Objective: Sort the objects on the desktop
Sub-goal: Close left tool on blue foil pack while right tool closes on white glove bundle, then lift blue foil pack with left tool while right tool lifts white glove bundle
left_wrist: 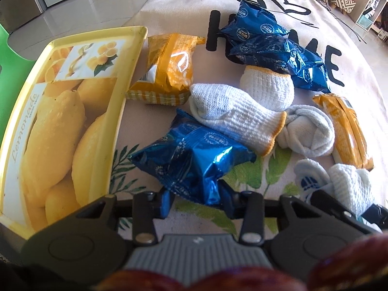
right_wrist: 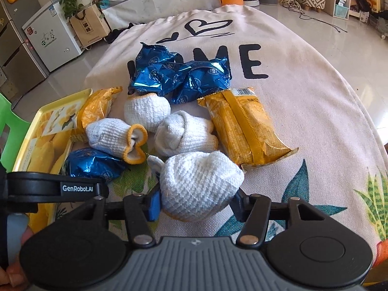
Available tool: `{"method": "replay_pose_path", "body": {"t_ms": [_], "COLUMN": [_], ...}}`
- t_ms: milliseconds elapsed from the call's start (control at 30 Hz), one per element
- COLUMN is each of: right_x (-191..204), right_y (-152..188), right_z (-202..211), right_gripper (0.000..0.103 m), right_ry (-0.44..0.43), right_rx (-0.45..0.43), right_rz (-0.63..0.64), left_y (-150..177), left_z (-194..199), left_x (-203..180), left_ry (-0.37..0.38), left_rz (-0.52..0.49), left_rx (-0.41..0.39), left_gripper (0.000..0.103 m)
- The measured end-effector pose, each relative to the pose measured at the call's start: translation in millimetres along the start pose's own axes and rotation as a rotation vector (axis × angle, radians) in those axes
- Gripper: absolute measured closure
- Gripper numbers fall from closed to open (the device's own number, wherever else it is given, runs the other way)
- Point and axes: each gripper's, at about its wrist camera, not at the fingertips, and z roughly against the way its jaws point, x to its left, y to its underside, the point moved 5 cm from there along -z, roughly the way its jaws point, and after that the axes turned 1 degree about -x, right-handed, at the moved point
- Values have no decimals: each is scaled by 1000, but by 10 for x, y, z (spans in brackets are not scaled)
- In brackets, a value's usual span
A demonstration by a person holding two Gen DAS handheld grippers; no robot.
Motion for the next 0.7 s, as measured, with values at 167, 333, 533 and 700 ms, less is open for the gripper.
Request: {"method": "replay_pose_path", "body": {"t_ms": [167,333,533,700], "right_x": [5,111,115,95], "right_y": [-55,-252,-542,-691], "right_z": [83,243,257,205], "right_gripper": [47,47,47,47], "right_ry": [-16,-67,-113,-150], "right_rx": [65,78,74,31], "right_rz": [-3,61,51,-12], "left_y": [16,30,82,63], "left_z": [39,97,79,124], "left_x": [58,122,162,185], "left_ry": [53,53,77,72], "left_rz": [35,34,49,41], "left_rx": [1,-3,15,-3], "left_gripper": [65,67,67,67]}}
